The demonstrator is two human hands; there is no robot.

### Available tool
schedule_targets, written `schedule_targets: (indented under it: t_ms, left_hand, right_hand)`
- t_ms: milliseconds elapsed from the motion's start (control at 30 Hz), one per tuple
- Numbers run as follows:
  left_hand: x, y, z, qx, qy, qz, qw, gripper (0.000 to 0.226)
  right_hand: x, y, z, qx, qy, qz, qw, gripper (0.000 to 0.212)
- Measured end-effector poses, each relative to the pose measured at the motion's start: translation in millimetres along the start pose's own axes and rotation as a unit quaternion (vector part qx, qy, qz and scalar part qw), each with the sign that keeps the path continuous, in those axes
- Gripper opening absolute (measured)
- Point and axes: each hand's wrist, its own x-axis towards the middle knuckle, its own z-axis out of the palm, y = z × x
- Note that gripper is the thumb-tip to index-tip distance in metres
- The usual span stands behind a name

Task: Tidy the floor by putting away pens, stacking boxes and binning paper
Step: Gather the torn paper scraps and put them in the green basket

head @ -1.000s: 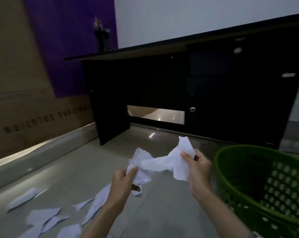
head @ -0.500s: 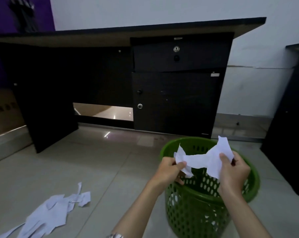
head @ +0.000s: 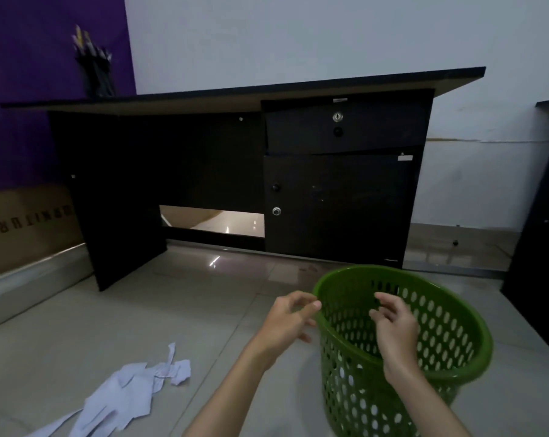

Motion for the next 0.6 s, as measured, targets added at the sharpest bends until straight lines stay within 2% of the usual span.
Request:
schedule_targets:
  t_ms: [167,300,400,500,600]
  left_hand:
    - [-28.2,1.1,-44.6,0.009,0.079,0.005,0.997,0.007]
    - [-61.9,-2.9,-92.3,0.03,0.14,0.001,0.99,0.006]
    - [-95.4,-16.4,-138.6,0.053,0.195,-0.029,0.979,0.012]
    - [-131.9,-38.9,-176.2,0.077,0.236,-0.078,0.965,0.008]
    - [-176.9,-67.3,-202.6,0.1,0.275,-0.131,0.947,0.007]
  right_hand:
    - [-40.4,-21.5,51.6,0.006,-0.137,-0.067,0.988,0.023]
    - [-74.0,-43.2,103.7,0.042,-0.287,-0.068,0.955,0.024]
    - [-101.0,-48.0,146.9,0.03,-0.401,-0.074,0.913,0.02]
    - [-122.2,-40.7,177.6,-0.011,-0.486,-0.098,0.868,0.011]
    - [-145.5,-29.3,202.0,-0.069,-0.572,-0.129,0.807,0.004]
